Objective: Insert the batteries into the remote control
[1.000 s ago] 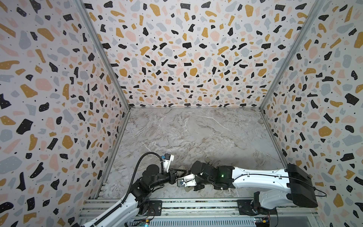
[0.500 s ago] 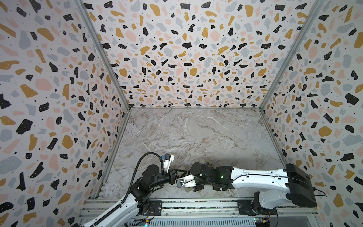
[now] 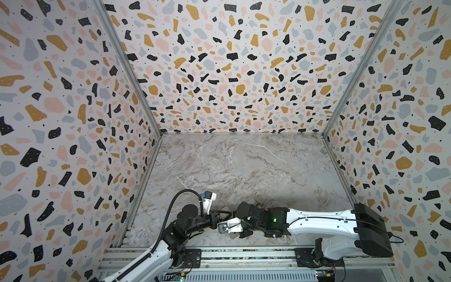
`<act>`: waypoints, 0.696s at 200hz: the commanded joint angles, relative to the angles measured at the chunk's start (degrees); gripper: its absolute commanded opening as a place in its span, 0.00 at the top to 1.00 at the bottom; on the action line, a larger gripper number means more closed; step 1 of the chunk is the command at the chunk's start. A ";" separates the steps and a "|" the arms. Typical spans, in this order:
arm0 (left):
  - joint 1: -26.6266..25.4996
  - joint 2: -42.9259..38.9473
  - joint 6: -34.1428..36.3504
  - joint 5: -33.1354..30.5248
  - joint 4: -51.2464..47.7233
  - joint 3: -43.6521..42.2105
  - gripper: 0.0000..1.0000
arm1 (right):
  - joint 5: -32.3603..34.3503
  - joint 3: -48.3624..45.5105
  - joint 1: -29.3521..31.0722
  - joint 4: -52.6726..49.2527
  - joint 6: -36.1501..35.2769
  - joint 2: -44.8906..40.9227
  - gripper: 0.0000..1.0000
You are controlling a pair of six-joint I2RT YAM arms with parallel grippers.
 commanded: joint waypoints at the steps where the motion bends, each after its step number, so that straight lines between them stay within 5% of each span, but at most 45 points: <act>1: -0.18 -1.28 -1.04 2.41 10.16 3.50 1.00 | 2.65 -1.65 0.06 -6.36 0.53 0.37 0.99; 139: -0.18 -1.44 -1.34 2.50 10.42 3.26 1.00 | 9.35 -3.71 2.52 -5.96 1.74 -1.56 0.92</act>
